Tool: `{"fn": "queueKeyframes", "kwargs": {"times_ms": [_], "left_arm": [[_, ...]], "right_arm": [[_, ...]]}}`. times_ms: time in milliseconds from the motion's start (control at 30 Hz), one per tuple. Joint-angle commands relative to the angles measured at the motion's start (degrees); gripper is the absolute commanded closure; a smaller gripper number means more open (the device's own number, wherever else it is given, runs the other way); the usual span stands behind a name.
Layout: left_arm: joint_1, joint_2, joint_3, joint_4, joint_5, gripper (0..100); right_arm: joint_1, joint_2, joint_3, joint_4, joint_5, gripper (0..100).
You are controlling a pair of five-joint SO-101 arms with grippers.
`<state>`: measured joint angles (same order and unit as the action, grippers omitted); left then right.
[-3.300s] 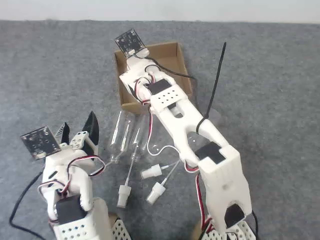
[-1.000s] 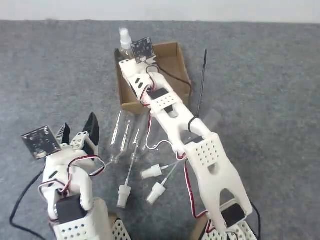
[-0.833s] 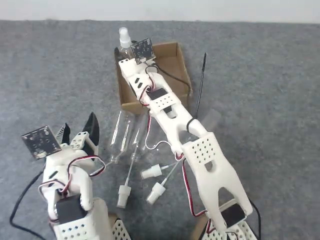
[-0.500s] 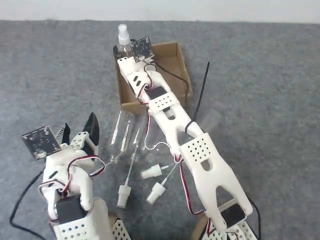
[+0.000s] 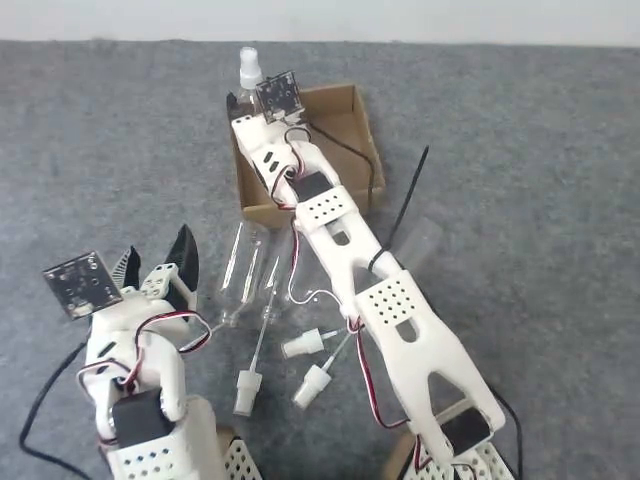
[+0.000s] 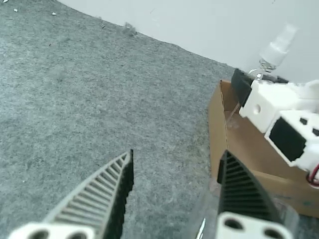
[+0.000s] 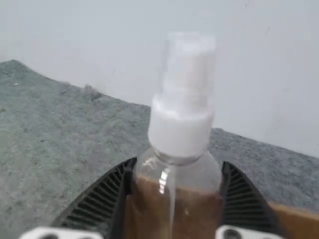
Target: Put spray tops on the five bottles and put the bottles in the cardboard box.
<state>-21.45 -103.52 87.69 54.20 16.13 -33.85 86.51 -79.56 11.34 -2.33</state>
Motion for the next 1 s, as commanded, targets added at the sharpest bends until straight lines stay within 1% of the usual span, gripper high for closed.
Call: {"fn": "queueKeyframes", "kwargs": {"times_ms": [0, 333, 667, 967], "left_arm": [[-0.26, -0.97, -0.75, -0.53, 0.7, 74], [-0.26, -0.97, -0.75, -0.53, 0.7, 74], [-0.26, -0.97, -0.75, -0.53, 0.7, 74], [-0.26, -0.97, -0.75, -0.53, 0.7, 74]], "right_arm": [[-1.01, -1.19, -5.19, 3.82, -0.44, 77.2], [-1.27, -1.54, -6.68, 6.9, -0.44, 77.1], [-1.19, -1.01, -16.18, 19.12, -0.62, 77.1], [-1.1, -1.01, -16.53, 22.29, -0.53, 77.1]]}}
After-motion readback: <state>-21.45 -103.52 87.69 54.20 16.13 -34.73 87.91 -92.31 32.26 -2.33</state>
